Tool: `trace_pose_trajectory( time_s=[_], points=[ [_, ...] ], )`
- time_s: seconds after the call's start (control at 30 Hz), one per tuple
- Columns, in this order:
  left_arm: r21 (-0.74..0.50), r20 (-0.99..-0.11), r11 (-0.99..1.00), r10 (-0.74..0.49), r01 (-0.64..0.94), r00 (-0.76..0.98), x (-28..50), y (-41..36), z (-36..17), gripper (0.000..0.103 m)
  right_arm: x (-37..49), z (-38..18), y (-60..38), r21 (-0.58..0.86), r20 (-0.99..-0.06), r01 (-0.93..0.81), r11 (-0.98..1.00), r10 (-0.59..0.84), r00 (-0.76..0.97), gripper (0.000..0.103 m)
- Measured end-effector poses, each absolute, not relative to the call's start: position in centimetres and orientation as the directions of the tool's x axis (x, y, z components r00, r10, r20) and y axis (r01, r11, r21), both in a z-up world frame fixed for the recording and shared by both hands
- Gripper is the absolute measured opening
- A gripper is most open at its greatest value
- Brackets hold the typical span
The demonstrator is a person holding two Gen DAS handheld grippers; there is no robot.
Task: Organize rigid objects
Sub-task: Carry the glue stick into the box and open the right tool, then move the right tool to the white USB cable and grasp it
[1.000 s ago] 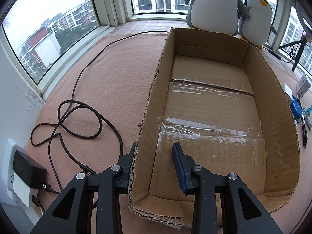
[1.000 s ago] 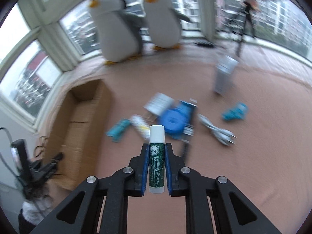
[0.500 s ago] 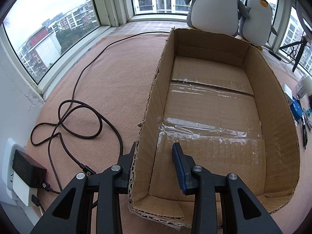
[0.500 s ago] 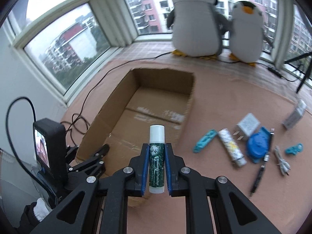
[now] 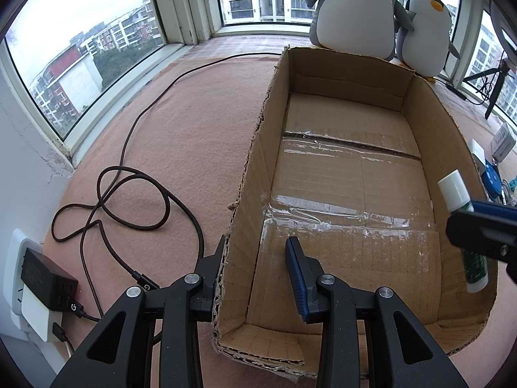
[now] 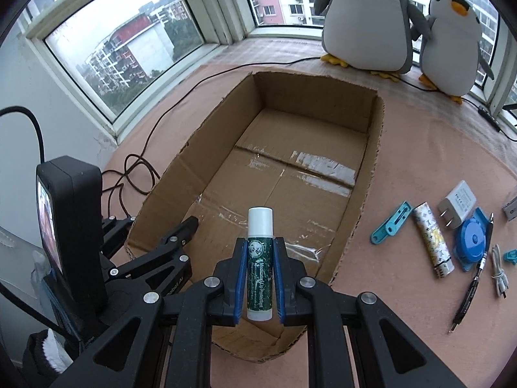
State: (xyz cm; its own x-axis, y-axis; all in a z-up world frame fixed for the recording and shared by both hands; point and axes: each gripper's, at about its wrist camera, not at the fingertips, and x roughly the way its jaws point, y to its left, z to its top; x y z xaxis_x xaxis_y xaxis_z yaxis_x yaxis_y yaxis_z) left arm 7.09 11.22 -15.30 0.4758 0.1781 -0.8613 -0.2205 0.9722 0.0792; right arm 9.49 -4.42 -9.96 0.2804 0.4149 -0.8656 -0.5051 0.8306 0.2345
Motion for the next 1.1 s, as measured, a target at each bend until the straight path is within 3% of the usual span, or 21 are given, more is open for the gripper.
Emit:
trace_pose_trajectory(
  time_s=[0.07, 0.13, 0.2, 0.77, 1.1],
  points=[
    [0.08, -0.861, 0.972, 0.178, -0.22, 0.476, 7.2, 11.2, -15.3, 0.036, 9.4, -10.1, -4.4, 0.242, -0.865, -0.506, 0.828, 0.42, 0.274, 0.015],
    [0.081, -0.861, 0.972, 0.179, -0.219, 0.476, 7.2, 11.3, -15.2, 0.036, 9.3, -10.0, -4.3, 0.248, -0.862, -0.514, 0.821, 0.429, 0.27, 0.028],
    [0.082, -0.861, 0.972, 0.18, -0.219, 0.477, 7.2, 11.3, -15.2, 0.036, 9.0, -9.6, -4.4, 0.239, -0.853, -0.515, 0.823, 0.432, 0.294, 0.06],
    [0.087, -0.859, 0.972, 0.185, -0.219, 0.478, 7.1, 11.0, -15.4, 0.036, 8.6, -7.3, -10.8, 0.289, -0.793, -0.443, 0.849, 0.471, 0.386, 0.061],
    [0.089, -0.858, 0.971, 0.187, -0.22, 0.478, 7.1, 10.9, -15.5, 0.036, 9.6, -8.0, -21.3, 0.249, -0.807, -0.319, 0.915, 0.377, 0.454, 0.061]
  ],
)
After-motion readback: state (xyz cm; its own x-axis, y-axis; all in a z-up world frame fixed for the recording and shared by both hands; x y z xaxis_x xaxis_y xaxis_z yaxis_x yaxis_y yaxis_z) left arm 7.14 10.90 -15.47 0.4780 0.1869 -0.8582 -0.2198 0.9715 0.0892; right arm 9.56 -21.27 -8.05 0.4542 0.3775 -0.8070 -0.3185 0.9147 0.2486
